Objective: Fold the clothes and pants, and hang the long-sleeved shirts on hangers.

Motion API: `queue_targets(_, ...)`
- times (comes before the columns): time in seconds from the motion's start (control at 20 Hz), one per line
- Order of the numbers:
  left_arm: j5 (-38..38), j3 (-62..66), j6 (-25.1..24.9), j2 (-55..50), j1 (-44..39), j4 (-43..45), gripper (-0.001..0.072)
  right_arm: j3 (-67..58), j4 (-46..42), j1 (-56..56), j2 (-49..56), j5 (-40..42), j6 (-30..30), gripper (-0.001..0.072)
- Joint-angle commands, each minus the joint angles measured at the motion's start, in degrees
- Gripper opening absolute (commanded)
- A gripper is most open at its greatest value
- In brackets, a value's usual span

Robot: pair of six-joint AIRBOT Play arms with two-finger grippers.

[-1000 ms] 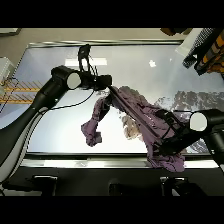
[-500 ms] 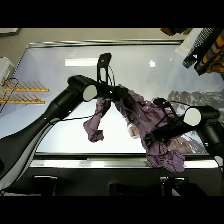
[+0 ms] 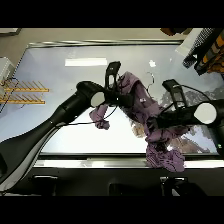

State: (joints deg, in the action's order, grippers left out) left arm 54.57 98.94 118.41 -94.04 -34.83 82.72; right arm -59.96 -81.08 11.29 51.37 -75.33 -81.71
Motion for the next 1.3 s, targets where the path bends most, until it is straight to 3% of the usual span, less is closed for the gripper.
queue_targets(0.0, 0.0, 0.1, -0.2, 2.8, 2.5, 0.7, 0.0478, -1.8, -2.6, 0.0, -4.2, 4.4, 2.1, 0.0031)
queue_targets(0.1, 0.1, 0.1, -0.2, 5.9, 4.7, 1.5, 0.0478, -1.8, -3.1, 0.0, -7.1, 5.3, 1.4, 0.0031)
queue_targets(0.25, 0.5, 0.1, -0.2, 10.6, 7.6, 1.5, 0.0477, -1.8, -5.2, 0.0, -11.3, 7.2, -5.5, 0.0031)
queue_targets(0.5, 5.3, 0.0, -0.3, 15.7, 10.4, 1.6, 0.0476, -5.0, -16.5, 0.0, -13.7, 9.7, -19.9, 0.003)
queue_targets(0.7, 8.3, 0.0, -3.2, 16.9, 10.5, 1.7, 0.0477, -13.9, -30.6, 0.0, -9.7, 7.2, -27.8, 0.003)
queue_targets(0.95, 10.0, 0.0, -3.1, 16.9, 10.5, 1.7, 0.0476, -29.0, -52.9, -0.1, 0.0, -4.1, -41.0, 0.003)
queue_targets(1.05, 10.0, 0.0, -3.2, 16.9, 10.5, 1.7, 0.0475, -34.1, -61.0, -2.0, 3.4, -6.7, -42.4, 0.003)
queue_targets(1.25, 10.0, 0.0, -3.2, 16.9, 10.6, 1.7, 0.0473, -42.5, -60.6, -17.3, 6.4, -5.7, -42.6, 0.003)
